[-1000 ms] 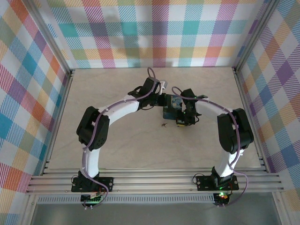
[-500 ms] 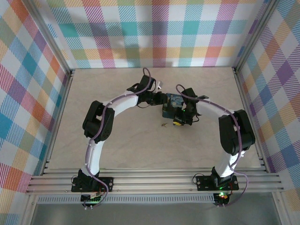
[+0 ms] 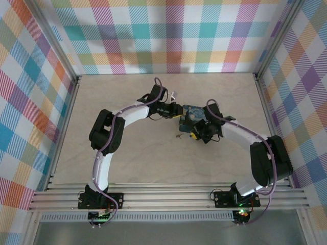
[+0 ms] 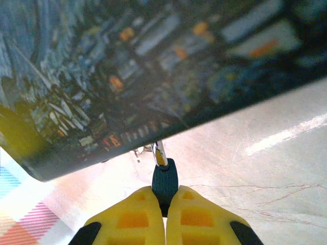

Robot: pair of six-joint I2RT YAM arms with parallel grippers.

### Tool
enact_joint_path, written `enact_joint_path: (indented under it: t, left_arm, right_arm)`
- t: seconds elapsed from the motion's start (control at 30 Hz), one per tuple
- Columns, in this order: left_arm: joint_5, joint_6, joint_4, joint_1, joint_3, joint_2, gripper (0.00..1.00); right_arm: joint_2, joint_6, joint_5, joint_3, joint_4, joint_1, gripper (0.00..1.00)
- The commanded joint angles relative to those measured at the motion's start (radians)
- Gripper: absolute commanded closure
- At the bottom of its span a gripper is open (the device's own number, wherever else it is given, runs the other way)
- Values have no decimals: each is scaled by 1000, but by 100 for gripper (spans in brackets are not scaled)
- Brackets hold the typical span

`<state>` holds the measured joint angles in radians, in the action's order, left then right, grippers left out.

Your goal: Unlock the padlock with the key

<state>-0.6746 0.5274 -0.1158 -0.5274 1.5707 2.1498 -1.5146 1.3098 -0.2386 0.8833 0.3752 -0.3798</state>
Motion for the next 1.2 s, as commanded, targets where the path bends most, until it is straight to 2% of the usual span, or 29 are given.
enact_joint_path:
  t: [0.0, 0.23, 0.5, 0.93, 1.17]
  left_arm:
    - [72, 23, -77, 59, -67, 1, 74]
    - [79, 11, -52, 86, -134, -61, 72]
    - [113, -60, -107, 105, -200, -156, 68]
    - [133, -127, -149, 133, -358, -298, 68]
    - [157, -169, -215, 154, -379, -366, 67]
  right_arm:
    - [34, 166, 40, -30, -1, 4, 100]
    - [63, 298, 101, -107, -57, 6, 100]
    - [94, 362, 137, -153, -192, 22, 100]
    - [63, 284, 114, -84, -144, 96, 100]
    - [95, 128, 97, 3, -1, 85, 100]
